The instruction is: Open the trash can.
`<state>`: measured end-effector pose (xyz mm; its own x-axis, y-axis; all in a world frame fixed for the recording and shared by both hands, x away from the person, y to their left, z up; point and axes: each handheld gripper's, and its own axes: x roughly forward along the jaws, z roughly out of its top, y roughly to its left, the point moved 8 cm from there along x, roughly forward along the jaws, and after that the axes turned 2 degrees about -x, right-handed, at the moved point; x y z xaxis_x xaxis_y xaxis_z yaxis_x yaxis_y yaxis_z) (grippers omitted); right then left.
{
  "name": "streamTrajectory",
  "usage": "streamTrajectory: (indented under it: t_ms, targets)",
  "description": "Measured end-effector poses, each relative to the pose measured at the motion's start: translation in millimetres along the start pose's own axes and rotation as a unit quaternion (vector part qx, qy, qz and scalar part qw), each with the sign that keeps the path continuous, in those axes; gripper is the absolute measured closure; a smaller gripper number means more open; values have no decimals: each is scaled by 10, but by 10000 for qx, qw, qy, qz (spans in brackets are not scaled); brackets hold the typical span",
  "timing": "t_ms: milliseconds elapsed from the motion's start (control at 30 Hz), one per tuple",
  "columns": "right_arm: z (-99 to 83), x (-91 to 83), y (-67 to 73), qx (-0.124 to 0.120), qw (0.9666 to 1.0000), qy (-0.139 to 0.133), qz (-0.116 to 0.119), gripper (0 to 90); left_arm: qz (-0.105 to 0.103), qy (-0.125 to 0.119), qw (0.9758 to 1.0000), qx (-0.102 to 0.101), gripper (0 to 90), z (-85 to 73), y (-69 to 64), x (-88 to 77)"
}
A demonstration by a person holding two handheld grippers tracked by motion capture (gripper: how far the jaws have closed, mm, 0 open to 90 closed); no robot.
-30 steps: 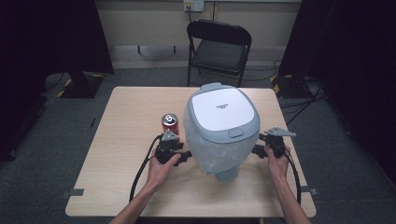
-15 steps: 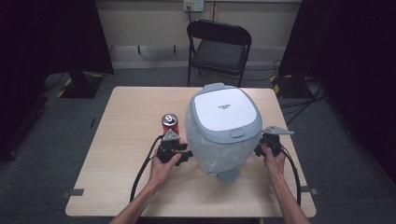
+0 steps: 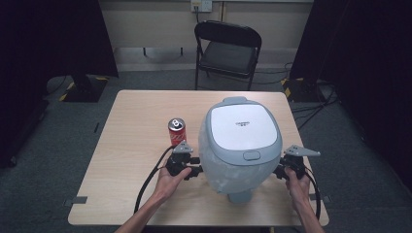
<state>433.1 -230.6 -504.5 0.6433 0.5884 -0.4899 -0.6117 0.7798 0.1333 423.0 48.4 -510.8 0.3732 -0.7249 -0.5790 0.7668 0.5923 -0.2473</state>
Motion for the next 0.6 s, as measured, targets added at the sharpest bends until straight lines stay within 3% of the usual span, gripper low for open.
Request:
streamTrajectory:
  t_ms: [33,100,233,333,600]
  targets:
    - [0,0,0,0,10000,0,0,685,0,0,10000,0,529,0,0,0]
    - [-41,-101,59,-249,9992,89,-290,656,-62,-33,10000,20,520,-25,-50,-2]
    - [-77,-157,122,-189,9984,134,-515,686,-32,-22,9999,136,503,-23,-44,-1]
    - [-78,-169,160,-235,9978,187,-585,707,-21,-20,9999,170,494,-27,-36,-13]
    - [-81,-152,247,-217,9982,230,-508,679,34,-7,9999,145,480,-54,26,-75]
